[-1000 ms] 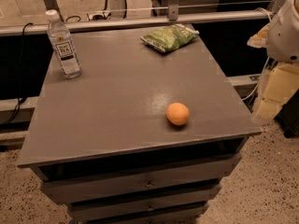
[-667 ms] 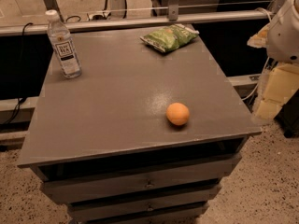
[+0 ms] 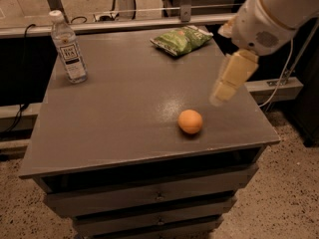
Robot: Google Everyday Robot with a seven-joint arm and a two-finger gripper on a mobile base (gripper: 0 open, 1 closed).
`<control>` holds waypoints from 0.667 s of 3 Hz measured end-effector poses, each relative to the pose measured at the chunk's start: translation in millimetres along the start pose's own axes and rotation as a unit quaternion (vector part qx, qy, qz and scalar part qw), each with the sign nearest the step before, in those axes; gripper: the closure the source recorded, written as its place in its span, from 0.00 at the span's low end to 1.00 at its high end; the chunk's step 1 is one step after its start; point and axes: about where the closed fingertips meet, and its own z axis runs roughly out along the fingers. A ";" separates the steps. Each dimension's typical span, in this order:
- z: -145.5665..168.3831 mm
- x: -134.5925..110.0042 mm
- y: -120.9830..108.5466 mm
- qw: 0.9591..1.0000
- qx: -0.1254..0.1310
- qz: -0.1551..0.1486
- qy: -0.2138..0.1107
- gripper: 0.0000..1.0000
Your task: Pick blue plastic bottle
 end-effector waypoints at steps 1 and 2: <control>31.3 -65.2 -38.5 0.997 0.010 0.000 -0.074 0.00; 61.5 -129.6 -69.7 0.989 0.010 0.007 -0.149 0.00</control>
Offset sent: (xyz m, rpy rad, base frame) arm 0.1713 0.1895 0.0321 0.4806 -0.1387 0.0827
